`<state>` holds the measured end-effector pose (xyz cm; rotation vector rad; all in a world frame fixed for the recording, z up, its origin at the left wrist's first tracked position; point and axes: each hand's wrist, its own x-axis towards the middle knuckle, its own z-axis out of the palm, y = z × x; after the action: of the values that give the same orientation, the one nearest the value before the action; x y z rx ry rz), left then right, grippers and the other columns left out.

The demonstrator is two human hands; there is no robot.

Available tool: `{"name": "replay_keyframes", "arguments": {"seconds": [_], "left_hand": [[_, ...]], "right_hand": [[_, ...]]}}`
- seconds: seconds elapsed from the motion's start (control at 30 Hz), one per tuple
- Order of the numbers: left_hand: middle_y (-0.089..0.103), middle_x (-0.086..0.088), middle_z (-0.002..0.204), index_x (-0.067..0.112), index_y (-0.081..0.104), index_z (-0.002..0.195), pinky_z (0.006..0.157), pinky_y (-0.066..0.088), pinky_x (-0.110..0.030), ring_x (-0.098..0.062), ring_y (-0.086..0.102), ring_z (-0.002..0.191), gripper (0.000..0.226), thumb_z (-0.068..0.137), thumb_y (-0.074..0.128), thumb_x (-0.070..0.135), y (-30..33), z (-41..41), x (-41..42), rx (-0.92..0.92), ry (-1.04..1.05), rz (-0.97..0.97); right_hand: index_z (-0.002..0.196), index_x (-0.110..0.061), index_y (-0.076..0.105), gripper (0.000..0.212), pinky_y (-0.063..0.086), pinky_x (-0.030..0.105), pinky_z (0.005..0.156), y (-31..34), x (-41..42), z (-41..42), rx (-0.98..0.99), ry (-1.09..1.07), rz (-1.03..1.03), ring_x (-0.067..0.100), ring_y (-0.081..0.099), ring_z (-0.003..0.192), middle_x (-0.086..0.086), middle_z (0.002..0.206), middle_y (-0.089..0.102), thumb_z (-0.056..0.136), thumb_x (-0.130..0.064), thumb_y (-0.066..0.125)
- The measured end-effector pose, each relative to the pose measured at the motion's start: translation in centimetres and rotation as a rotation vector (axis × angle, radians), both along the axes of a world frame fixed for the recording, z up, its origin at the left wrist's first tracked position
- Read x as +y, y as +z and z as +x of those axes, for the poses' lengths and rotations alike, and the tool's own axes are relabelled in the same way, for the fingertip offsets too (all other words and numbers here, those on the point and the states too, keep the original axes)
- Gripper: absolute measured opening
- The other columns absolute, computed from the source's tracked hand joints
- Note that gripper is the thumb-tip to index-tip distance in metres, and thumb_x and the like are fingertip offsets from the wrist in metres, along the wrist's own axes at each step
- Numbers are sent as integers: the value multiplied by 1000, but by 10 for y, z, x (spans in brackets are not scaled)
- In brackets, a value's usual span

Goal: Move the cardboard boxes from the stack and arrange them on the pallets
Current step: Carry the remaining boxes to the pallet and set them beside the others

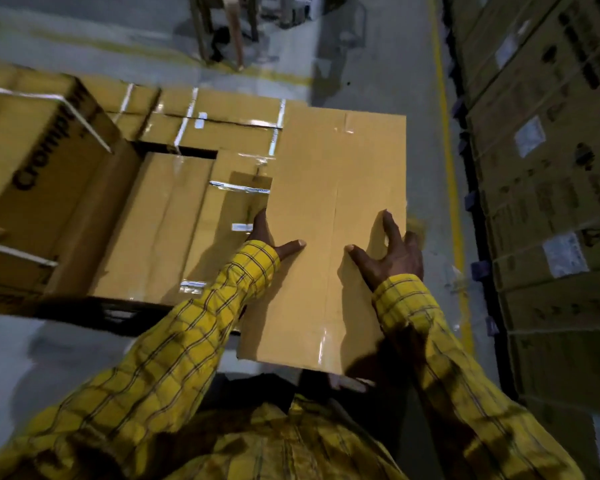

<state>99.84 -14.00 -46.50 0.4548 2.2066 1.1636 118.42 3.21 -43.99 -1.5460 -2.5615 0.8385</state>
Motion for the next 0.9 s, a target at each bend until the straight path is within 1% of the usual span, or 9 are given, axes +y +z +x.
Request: {"name": "replay_keyframes", "arguments": {"seconds": [0.1, 0.2, 0.3, 0.37, 0.5, 0.6, 0.7, 0.8, 0.9], "left_hand": [[39, -15, 156, 2, 23, 157, 116, 30, -29, -28, 38, 145, 113, 70, 94, 22, 11, -58, -49, 50, 83, 37], [38, -12, 156, 6, 22, 157, 107, 27, -19, -25, 38, 143, 111, 72, 93, 21, 16, -114, -110, 61, 135, 9], [40, -13, 155, 6, 24, 156, 105, 31, -23, -27, 40, 142, 110, 72, 93, 20, 14, -170, -170, 33, 185, -17], [34, -11, 160, 9, 20, 159, 109, 30, -27, -27, 35, 146, 112, 73, 92, 23, 12, -207, -205, 9, 191, -61], [19, -12, 167, 9, 11, 162, 122, 24, -39, -30, 20, 154, 119, 75, 90, 31, 8, -273, -260, 27, 175, -155], [15, -11, 169, 10, 9, 162, 122, 20, -37, -28, 17, 155, 121, 75, 90, 32, 1, -309, -286, 46, 173, -183], [11, -11, 170, 11, 6, 163, 123, 20, -39, -29, 14, 156, 123, 75, 90, 32, -10, -333, -299, 48, 164, -198], [10, -10, 170, 10, 5, 162, 123, 19, -39, -28, 13, 156, 122, 76, 89, 28, -23, -350, -303, 27, 156, -192], [9, -11, 170, 10, 5, 162, 123, 19, -39, -29, 13, 156, 119, 78, 88, 26, -39, -364, -306, 2, 147, -210]], "right_hand": [[160, -51, 18, 102, 37, 50, 118, 7, -39, -66, 74, 72, -14, 41, 35, 146, 15, 158, 31, 77, -72, 73], [162, -47, 21, 102, 38, 48, 118, 7, -91, -133, 95, 140, -32, 41, 37, 145, 15, 160, 28, 78, -68, 75], [162, -49, 17, 104, 38, 49, 117, -1, -146, -198, 38, 182, -56, 42, 39, 143, 16, 158, 30, 77, -73, 72], [161, -51, 13, 105, 39, 49, 117, -8, -182, -235, 27, 203, -105, 42, 39, 143, 15, 158, 29, 77, -74, 71], [161, -52, 13, 108, 40, 51, 117, -31, -238, -295, 71, 227, -226, 42, 36, 146, 14, 160, 26, 76, -67, 78], [160, -55, 12, 111, 39, 51, 119, -43, -264, -326, 102, 230, -271, 41, 31, 151, 15, 164, 22, 75, -62, 82], [160, -55, 11, 112, 39, 49, 119, -53, -276, -350, 118, 235, -293, 40, 30, 151, 15, 164, 21, 75, -54, 85], [159, -56, 9, 116, 41, 48, 117, -65, -281, -365, 103, 248, -314, 41, 34, 149, 15, 163, 21, 75, -49, 88], [160, -55, 5, 120, 41, 48, 117, -84, -282, -376, 54, 274, -335, 41, 31, 151, 17, 163, 21, 75, -45, 89]]}}
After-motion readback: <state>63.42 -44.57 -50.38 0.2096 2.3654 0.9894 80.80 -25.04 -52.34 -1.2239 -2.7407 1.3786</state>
